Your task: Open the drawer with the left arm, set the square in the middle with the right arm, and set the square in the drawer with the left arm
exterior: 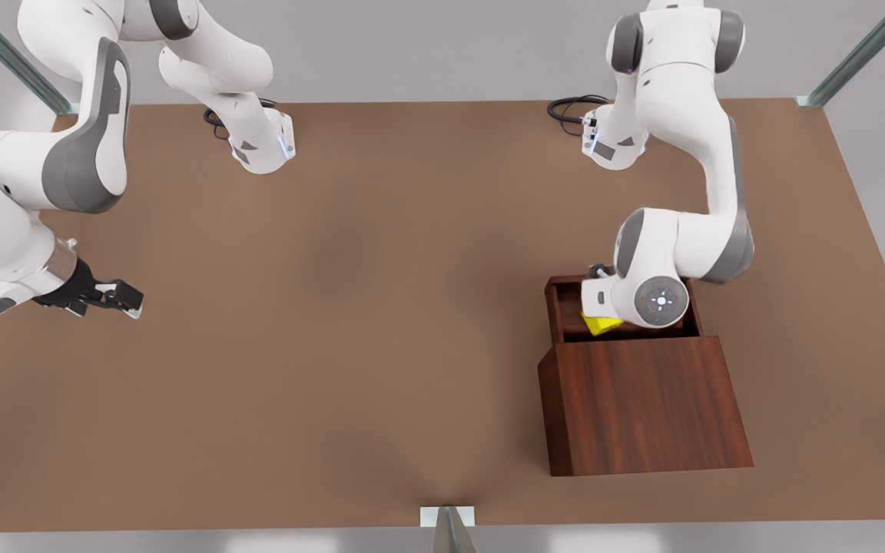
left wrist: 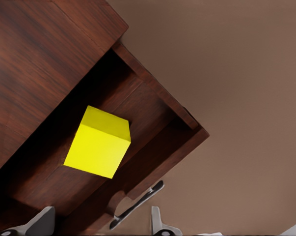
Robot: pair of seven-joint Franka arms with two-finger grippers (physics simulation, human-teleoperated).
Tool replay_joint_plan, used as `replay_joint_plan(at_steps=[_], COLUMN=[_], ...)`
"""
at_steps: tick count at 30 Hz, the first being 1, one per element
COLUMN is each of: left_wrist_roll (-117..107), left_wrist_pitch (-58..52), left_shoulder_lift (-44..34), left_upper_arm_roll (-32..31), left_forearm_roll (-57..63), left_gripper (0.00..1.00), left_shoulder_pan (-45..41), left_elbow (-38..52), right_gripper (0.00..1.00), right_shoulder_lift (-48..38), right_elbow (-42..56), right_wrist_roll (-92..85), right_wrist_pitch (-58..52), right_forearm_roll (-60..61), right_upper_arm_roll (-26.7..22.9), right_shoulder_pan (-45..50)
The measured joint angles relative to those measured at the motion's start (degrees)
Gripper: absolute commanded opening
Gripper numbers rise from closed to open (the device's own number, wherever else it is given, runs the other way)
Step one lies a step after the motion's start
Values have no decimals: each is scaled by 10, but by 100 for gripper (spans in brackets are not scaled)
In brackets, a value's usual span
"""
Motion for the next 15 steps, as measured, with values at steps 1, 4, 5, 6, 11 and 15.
replay_joint_plan(at_steps=[1,4,5,6,11,15], left_wrist_roll=[-46,-254,-307,-334,-368,-368], left_wrist_pitch=[-1,41,65,87,148,176], left_shoulder_lift=[-9,-42,-66,-88,-162,-175], left_upper_arm_roll=[15,-16,-95,-182,-378,-380], left_forearm_roll=[0,0,7,26,132,167], left_gripper=[100,100,100,100,100,100], left_shoulder_pan=[1,44,103,156,321,326], left_elbow=[23,60,57,50,-34,-61], right_gripper=[100,100,100,100,100,100], right_shoulder_lift=[0,0,0,0,0,0], right_elbow=[0,0,0,1,4,4], right_wrist_roll=[-1,-1,-1,-1,-1,-1], right_wrist_pitch=[0,0,0,0,0,0], right_forearm_roll=[0,0,0,-1,-1,0], right_upper_arm_roll=[0,0,0,0,-1,0], right_shoulder_pan=[0,0,0,0,-2,-2])
